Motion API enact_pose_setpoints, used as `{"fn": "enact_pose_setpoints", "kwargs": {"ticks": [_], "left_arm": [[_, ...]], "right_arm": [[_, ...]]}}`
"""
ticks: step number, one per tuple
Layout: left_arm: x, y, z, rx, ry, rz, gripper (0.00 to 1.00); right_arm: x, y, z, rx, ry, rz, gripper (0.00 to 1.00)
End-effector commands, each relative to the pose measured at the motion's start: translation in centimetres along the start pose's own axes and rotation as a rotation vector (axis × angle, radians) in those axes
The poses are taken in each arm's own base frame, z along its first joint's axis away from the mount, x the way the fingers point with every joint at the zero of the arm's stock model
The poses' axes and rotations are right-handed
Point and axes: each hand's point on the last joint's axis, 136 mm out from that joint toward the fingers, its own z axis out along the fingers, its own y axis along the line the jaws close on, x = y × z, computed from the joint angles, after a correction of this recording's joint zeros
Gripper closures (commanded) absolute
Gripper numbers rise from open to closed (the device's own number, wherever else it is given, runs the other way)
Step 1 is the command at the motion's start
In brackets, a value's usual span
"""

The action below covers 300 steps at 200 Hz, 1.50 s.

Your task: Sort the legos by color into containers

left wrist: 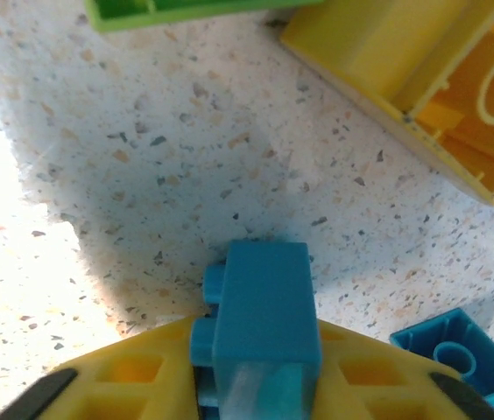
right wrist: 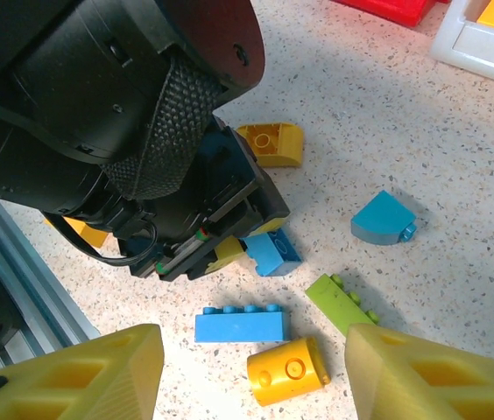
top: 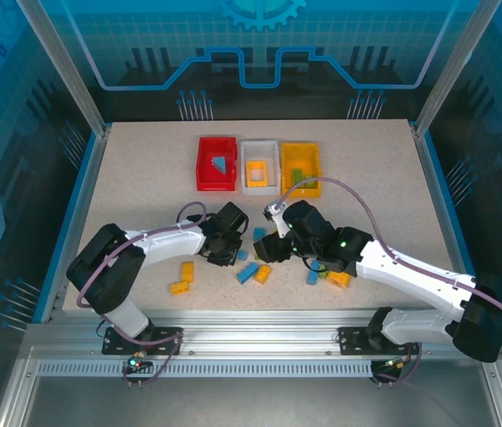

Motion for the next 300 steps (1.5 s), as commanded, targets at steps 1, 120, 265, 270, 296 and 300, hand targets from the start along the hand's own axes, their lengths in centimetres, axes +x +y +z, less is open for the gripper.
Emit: {"fn": "enact_pose_setpoints", "kwargs": {"ticks": [1,120,265,270,296,300], "left_arm": [[0.0,-1.3,-2.0,0.042,-0.011,0.053,0.77],[-12.1,-21.8,-12.5,0.183,-0.309,0.887,0.75],[-18.6,-25.5,-2.9,-0.073,-0.458,1.015,0.70],[-18.6,-25.3,-2.7,-0.077,-0.454,1.013,0.68],[-18.0,-24.9,-2.1,-0.074,-0.424,1.017,0.59],[-17.8,-24.9,-2.2,-0.070,-0.423,1.018,0.57]], "right_arm": [[-0.6,0.3,-0.9,-0.011,-0.032,0.006,0.43],[-16.0,-4.2,0.0,0.000,-0.403,0.184,0.41],[-15.2,-6.2,3.0,0.060,-0.314,0.260,0.40],[-15.1,-6.2,3.0,0.062,-0.311,0.262,0.40],[-14.6,-6.7,3.0,0.089,-0.292,0.277,0.40],[-14.4,-6.9,3.0,0.096,-0.288,0.281,0.40]]}}
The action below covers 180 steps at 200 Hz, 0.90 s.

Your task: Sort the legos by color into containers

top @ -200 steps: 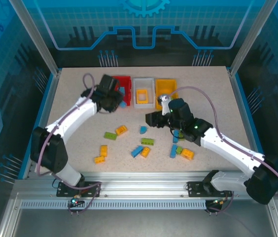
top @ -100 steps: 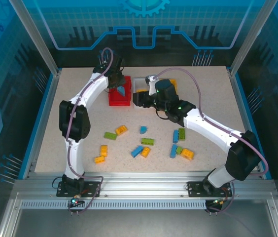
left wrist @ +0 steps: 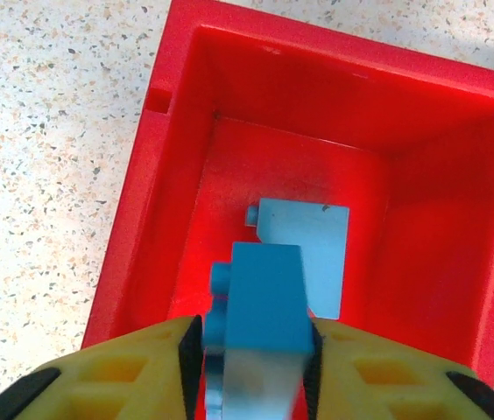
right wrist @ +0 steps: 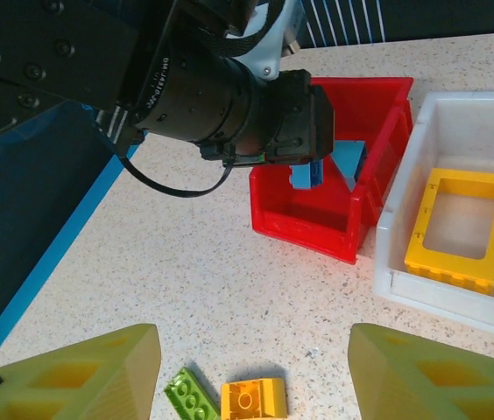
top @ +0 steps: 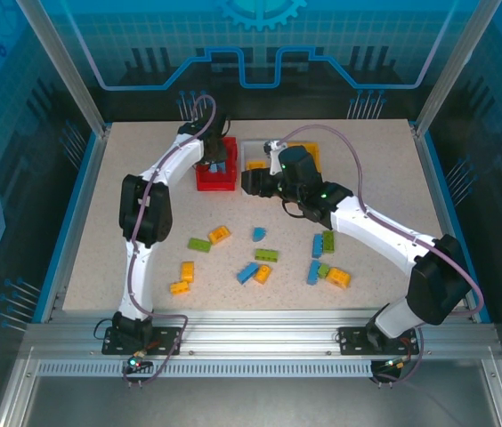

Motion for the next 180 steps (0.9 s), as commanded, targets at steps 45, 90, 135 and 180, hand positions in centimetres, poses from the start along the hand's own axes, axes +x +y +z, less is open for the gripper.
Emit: {"fn": "enact_pose_setpoints", "kwargs": {"ticks": [45,90,135,180], "left_arm": [[0.0,-0.9,-3.1,0.034,-0.009,0.017,0.50],[-1.3,-1.6,-10.9,0.122,-0.103,-0.069,0.50],[4.8,-6.4,-18.7,0.375,-0.126,-0.031,0.50],[15.9,-10.9,-21.9,0.626,0.015,0.061,0.50]], "right_arm": [[1.8,-5.0,-2.8,0.195,0.026,0.075,0.39],[7.0,-13.2,-8.7,0.556,0.120,0.204,0.40],[13.0,-20.0,-11.9,0.683,0.335,0.338,0.34],[15.5,-23.3,-8.5,0.653,0.505,0.388,0.27]]}}
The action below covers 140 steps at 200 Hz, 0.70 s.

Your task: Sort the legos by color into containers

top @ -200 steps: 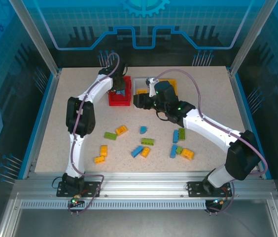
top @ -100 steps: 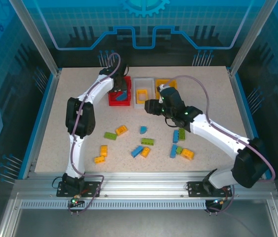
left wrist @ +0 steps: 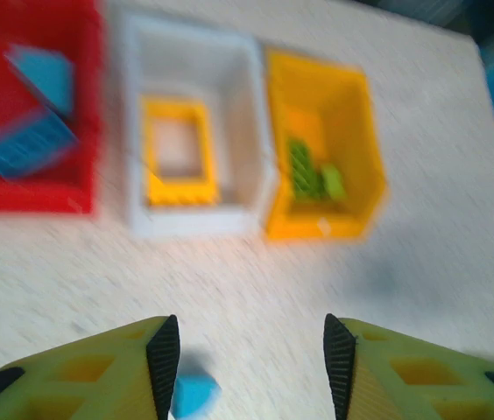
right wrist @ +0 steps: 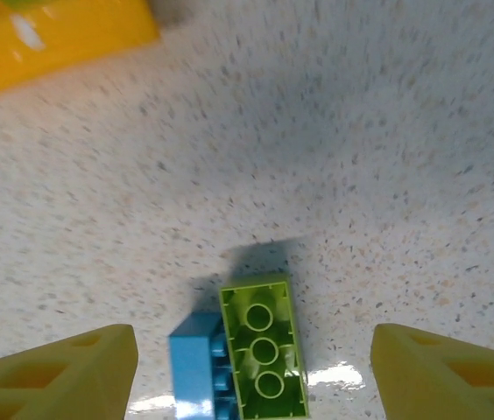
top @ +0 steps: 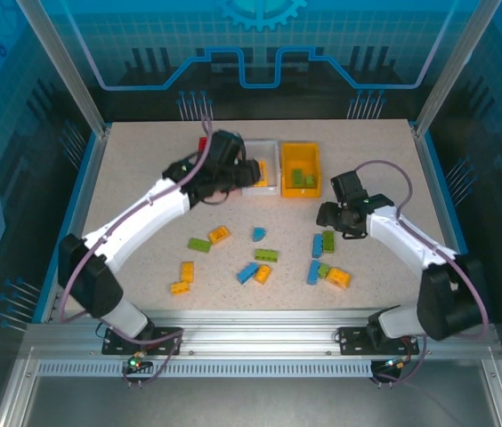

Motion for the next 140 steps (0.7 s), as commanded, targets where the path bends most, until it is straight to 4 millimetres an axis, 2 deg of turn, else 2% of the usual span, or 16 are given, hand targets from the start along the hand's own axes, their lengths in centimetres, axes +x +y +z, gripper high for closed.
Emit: {"fn": "enact_pose_setpoints", "kwargs": {"ticks": [1,28,56,97,140], "left_arm": [[4.9,-2.0,0.8,0.115,0.097,-0.031,0.50],[8.7,-3.4,0.3,0.177,0.145,-0.019,0.50],[10.6,-4.4,-0.3,0.209,0.162,0.009,0.50],[11.3,-5.0,-0.3,0.215,0.183,0.021,0.50],[11.0,-5.2,-0.3,0.217,0.176,0.024,0.50]], "right_arm": [[0.6,0.4,2.1,-0.031,0.111,-0.027,0.27],[0.8,0.4,4.6,0.003,0.178,-0.023,0.31],[1.0,-0.1,5.7,0.041,0.194,-0.005,0.33],[2.0,-0.2,6.4,0.057,0.231,0.011,0.44],[3.1,-0.8,6.2,0.089,0.230,0.033,0.45]]}}
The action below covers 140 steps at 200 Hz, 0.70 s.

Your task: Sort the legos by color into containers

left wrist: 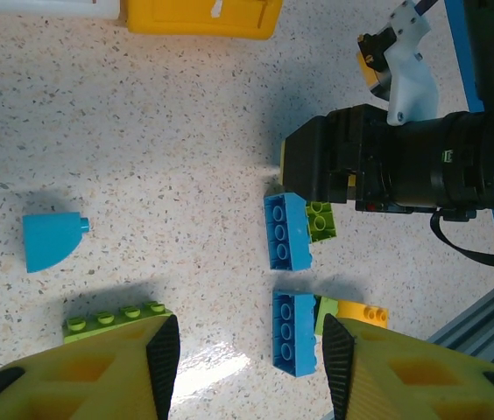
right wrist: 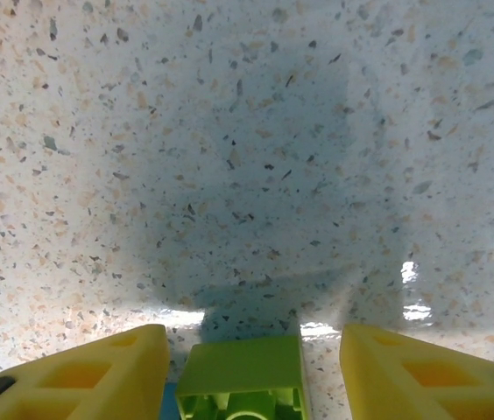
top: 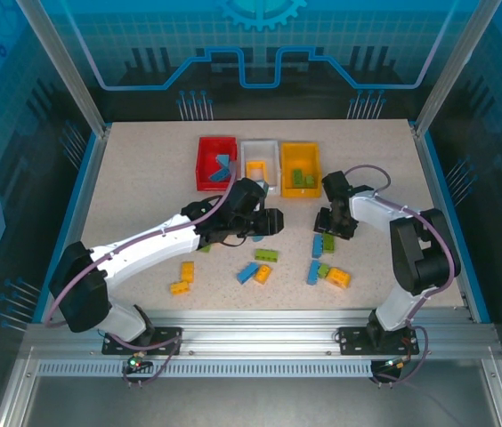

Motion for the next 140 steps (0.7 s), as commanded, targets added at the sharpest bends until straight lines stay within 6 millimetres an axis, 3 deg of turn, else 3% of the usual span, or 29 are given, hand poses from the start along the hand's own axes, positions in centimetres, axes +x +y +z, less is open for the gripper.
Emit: {"fn": "enact_pose_setpoints", "kwargs": {"ticks": [1,68,95,119,140], "left_arm": [[-0.7,-1.4,-0.8,0.047,-0.020,-0.009,0.50],[-0.8,-1.6,-0.8,0.050,-0.023,-0.013,0.50],[-0.8,-1.6,-0.6,0.051,-0.019,-0.016,0.50],[-1.3,-2.4,-1.1,0.077,-0.028,-0.002,0.50],[-2.1,-3.7,-1.8,0.107,-0.031,0.034,0.49]], "right_arm": [[1.0,-0.5,0.2,0.026,0.021,0.028,0.45],[0.8,-1.1,0.1,0.038,-0.007,0.091,0.56],[0.4,-1.4,-0.3,0.039,-0.031,0.122,0.67],[-0.7,-1.9,-1.9,0.051,-0.103,0.139,0.71],[-2.8,-1.6,-4.8,0.045,-0.208,0.107,0.73]]}}
